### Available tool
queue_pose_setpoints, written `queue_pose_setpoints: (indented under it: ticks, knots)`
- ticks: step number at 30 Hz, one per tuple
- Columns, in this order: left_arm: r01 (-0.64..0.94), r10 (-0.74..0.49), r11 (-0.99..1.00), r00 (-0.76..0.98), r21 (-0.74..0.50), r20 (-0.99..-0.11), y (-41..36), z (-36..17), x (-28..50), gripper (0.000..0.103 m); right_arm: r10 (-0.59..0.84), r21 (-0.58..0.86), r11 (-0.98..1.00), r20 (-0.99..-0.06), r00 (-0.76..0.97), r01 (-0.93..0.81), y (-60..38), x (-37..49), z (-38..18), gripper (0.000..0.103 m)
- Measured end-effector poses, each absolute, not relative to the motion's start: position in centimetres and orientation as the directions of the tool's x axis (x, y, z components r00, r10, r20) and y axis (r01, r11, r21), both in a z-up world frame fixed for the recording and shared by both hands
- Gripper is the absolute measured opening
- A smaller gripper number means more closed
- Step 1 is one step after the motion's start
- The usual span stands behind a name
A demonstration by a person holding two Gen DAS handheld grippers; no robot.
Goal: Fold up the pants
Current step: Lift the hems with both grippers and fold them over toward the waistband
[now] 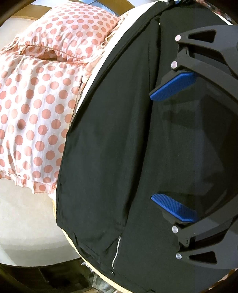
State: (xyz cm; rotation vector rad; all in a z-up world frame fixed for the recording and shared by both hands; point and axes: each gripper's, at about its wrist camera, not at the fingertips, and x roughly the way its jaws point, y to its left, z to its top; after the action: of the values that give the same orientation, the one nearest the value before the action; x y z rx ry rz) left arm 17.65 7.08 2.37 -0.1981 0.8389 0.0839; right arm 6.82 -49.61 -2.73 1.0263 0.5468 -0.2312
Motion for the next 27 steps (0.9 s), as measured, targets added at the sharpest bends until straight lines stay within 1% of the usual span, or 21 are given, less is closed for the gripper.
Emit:
queue_pose_setpoints:
  ticks: [1, 2, 5, 7, 10, 14, 16, 20, 23, 25, 27]
  knots:
    - [-0.149, -0.011, 0.978, 0.669, -0.148, -0.743, 7.1, 2.4, 17.6, 0.101, 0.077, 0.756, 0.503, -0.523, 0.849, 0.42, -49.7, 6.8, -2.8, 0.004]
    - [-0.148, -0.014, 0.977, 0.675, -0.154, -0.738, 7.2, 2.5, 17.5, 0.101, 0.077, 0.763, 0.502, -0.508, 0.858, 0.407, -49.7, 6.6, -2.6, 0.004]
    - [-0.138, -0.015, 0.978, 0.704, -0.157, -0.711, 7.7, 3.4, 16.6, 0.101, 0.084, 0.8, 0.519, -0.398, 0.913, 0.301, -49.8, 4.5, -0.7, 0.003]
    - [-0.135, -0.011, 0.979, 0.703, -0.15, -0.711, 8.2, 4.4, 16.2, 0.101, 0.088, 0.827, 0.512, -0.318, 0.944, 0.231, -50.1, 2.1, 0.6, 0.003]
    - [-0.129, -0.033, 0.977, 0.695, -0.169, -0.719, 9.8, 6.4, 16.5, 0.101, 0.079, 0.844, 0.502, -0.263, 0.962, 0.19, -50.5, -0.3, 1.3, 0.003]
    - [-0.167, -0.006, 0.972, 0.679, -0.163, -0.734, 11.8, 9.0, 19.0, 0.101, 0.077, 0.842, 0.49, -0.301, 0.95, 0.227, -50.9, -1.6, 0.0, 0.003]
    - [-0.178, -0.025, 0.966, 0.662, -0.189, -0.749, 12.9, 9.7, 21.5, 0.101, 0.085, 0.852, 0.465, -0.314, 0.946, 0.241, -51.1, -1.6, -1.0, 0.003]
    - [-0.259, -0.04, 0.936, 0.598, -0.24, -0.8, 15.7, 9.1, 28.0, 0.101, 0.1, 0.864, 0.433, -0.33, 0.939, 0.257, -51.5, -1.3, -2.5, 0.003]
    - [-0.339, -0.068, 0.893, 0.548, -0.295, -0.834, 17.8, 7.5, 32.5, 0.1, 0.108, 0.861, 0.437, -0.337, 0.935, 0.26, -51.6, -1.2, -2.7, 0.003]
    - [-0.392, -0.083, 0.862, 0.515, -0.32, -0.853, 18.8, 6.2, 35.0, 0.087, 0.11, 0.855, 0.446, -0.345, 0.932, 0.264, -51.7, -1.1, -2.7, 0.003]
    - [-0.433, -0.085, 0.844, 0.476, -0.318, -0.875, 19.5, 5.0, 37.0, 0.078, 0.112, 0.85, 0.454, -0.351, 0.93, 0.266, -51.7, -1.0, -2.6, 0.003]
